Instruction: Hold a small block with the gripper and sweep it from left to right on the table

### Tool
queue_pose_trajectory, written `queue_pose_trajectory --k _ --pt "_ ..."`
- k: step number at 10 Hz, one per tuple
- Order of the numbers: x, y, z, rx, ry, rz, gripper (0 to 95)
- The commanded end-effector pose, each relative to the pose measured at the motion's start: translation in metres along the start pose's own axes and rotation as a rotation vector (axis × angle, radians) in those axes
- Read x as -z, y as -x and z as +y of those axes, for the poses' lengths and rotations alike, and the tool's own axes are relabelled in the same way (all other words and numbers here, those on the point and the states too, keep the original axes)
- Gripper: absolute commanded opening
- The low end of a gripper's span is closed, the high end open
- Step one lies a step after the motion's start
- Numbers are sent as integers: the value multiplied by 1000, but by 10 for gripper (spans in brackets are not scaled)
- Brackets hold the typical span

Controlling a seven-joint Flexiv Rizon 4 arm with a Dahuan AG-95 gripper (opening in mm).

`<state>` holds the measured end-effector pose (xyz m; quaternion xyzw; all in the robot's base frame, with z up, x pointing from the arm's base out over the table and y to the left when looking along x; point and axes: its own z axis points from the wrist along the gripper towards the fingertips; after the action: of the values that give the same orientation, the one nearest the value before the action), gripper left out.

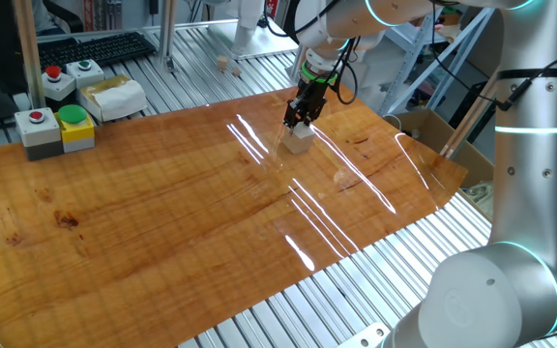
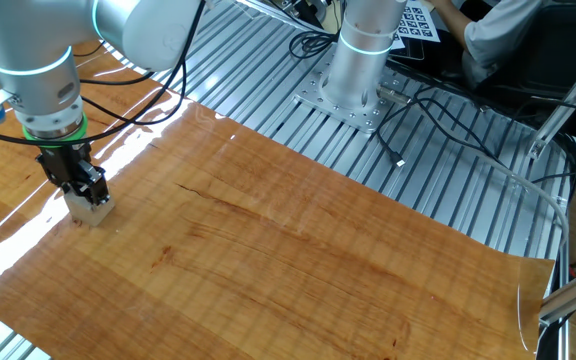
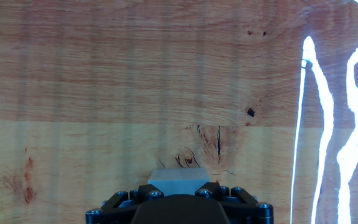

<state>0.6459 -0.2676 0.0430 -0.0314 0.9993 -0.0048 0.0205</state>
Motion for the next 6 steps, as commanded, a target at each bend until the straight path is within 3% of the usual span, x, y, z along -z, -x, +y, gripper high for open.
queue_pose_trajectory --k 1,4,6 --pt "-1 0 0 0 0 0 0" --pt "-1 0 0 0 0 0 0" --pt "-1 0 0 13 -4 33 0"
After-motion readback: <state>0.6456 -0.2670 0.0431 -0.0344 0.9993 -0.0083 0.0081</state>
